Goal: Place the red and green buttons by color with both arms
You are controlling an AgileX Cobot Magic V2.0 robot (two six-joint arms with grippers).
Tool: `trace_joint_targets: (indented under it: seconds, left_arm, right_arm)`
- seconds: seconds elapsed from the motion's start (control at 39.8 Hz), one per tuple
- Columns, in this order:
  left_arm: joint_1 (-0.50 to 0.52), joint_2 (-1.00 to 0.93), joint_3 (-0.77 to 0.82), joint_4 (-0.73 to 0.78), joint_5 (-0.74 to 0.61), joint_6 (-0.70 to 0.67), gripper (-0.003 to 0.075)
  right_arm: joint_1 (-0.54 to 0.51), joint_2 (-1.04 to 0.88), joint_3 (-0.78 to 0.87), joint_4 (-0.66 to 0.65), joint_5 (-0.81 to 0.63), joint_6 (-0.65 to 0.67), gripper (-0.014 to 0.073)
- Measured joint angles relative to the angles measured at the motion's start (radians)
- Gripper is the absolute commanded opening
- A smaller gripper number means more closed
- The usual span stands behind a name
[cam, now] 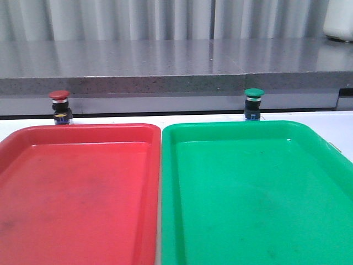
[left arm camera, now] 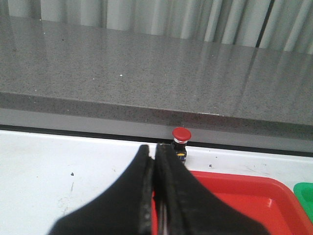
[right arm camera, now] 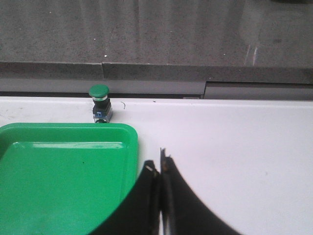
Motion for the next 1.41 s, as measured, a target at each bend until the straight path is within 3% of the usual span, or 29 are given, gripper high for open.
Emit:
trace_joint_targets:
  seconds: [0.15,0.25,0.3,0.38,0.63,0.8,1.13,1.41]
  left_arm:
    - [0.0,0.0,0.0,0.0,0.0,0.0,0.0555]
    - [0.0,0.0,0.0,0.0,0.0,0.0,0.0676]
    - [0.0,0.0,0.0,0.0,0.0,0.0,0.0683]
    - [0.0,0.0,0.0,0.0,0.0,0.0,0.0679]
    - [0.0,0.0,0.0,0.0,-0.003,0.0,0.0679]
    - [0.0,0.055,-0.009,0.0,-0.083,0.0,0.0679]
    - [-0.102,0.495,-0.24,0.001,-0.056,0.0,0.0679]
    - [-0.156,0.943,-0.62,0.042,0.193,0.0,0.0679]
  right_arm:
    - [0.0,0.0,0.0,0.001,0.0,0.0,0.0244]
    - [0.0,0.0,0.0,0.001,0.0,0.002,0.0446]
    - [0.0,0.0,0.0,0.001,0.0,0.002,0.0526]
    - [0.0,0.0,0.0,0.001,0.0,0.002,0.058]
    - [0.0,0.0,-0.001,0.001,0.01,0.002,0.0577]
    - [0.0,0.0,-0.001,0.001,0.01,0.002,0.0577]
    - [0.0,0.0,-0.001,0.001,0.012,0.002,0.0577]
    - [0.0,0.0,-0.001,0.001,0.014,0.002,0.0577]
